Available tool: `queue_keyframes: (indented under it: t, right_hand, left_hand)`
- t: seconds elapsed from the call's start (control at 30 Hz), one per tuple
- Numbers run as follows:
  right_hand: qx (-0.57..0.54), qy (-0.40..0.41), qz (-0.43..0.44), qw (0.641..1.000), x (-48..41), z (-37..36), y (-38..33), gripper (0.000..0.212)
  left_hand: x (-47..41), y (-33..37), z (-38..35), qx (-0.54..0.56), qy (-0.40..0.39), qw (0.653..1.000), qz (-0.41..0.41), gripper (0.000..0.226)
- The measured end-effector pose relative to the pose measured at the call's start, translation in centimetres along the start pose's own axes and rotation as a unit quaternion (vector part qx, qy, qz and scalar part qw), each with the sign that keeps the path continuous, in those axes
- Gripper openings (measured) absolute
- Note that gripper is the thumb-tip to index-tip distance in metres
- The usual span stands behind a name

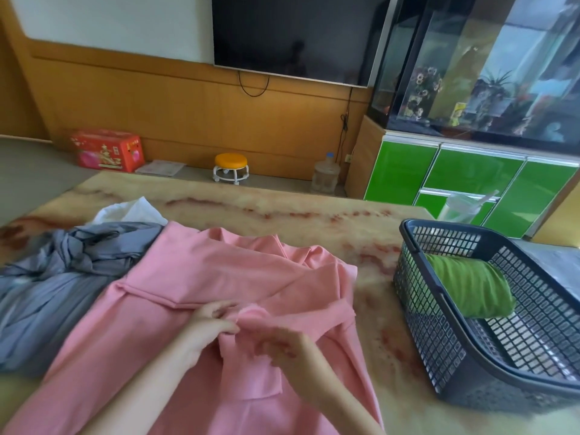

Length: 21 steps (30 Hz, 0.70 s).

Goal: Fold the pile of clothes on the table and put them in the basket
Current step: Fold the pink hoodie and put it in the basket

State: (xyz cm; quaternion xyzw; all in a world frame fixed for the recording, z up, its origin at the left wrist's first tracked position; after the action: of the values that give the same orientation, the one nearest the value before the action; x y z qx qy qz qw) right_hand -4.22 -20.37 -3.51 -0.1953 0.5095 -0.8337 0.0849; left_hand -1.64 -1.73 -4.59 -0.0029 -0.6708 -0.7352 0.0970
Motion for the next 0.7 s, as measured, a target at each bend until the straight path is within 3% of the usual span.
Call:
queue_keyframes:
  t: [0.1,0.23,0.37,0.47,0.53,0.6,0.63,0.7]
  right_hand:
    - [-0.117,0.113,-0.002,0.987,0.1,4.0,-0.8,0.034]
    - [-0.013,0.221,-0.005,0.975,-2.3,9.4,-0.7,0.037]
    - [0.175,0.167,-0.091,0.966,-5.4,10.5,1.7,0.039]
    - [0.168,0.123,-0.091,0.974,-5.8,9.8,4.2,0.041]
    - [0.124,0.106,-0.057,0.985,-5.1,9.8,5.5,0.051]
    - [0.132,0.104,-0.033,0.985,-4.2,10.2,6.7,0.065]
    - [0.149,0.112,-0.029,0.982,-3.8,10.3,7.1,0.064]
    - [0.181,0.168,-0.02,0.969,-3.4,10.0,7.2,0.042]
  left_hand:
    - [-0.8,0.8,1.1,0.011,-0.013,1.0,-0.007,0.064]
    - [-1.5,1.6,2.4,0.007,-0.013,1.0,-0.015,0.055]
    - [-1.6,0.3,3.5,0.008,-0.015,1.0,0.021,0.032]
    - [-1.1,-0.6,4.3,-0.052,-0.045,0.997,0.018,0.023]
    - [-0.5,-0.6,4.8,-0.127,-0.052,0.991,0.002,0.007]
    - [-0.4,-0.6,5.3,-0.143,-0.05,0.988,-0.005,0.007]
    - [-0.5,-0.6,5.3,-0.133,-0.049,0.99,0.004,0.006]
    - [-0.7,-0.4,5.5,-0.093,-0.03,0.995,0.029,0.013]
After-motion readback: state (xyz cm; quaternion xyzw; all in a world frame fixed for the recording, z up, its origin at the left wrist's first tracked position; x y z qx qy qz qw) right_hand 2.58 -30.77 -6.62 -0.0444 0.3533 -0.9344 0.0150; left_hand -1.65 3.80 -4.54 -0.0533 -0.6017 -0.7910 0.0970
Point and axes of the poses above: each hand's wrist, its own x-axis away from the middle knuckle, its own z-axis out of the back of the hand, y = z × x, the point moved 1 cm from there along -x, towards the middle knuckle, and after that the axes turned 15 degrees about -z, right-handed, at the moved point
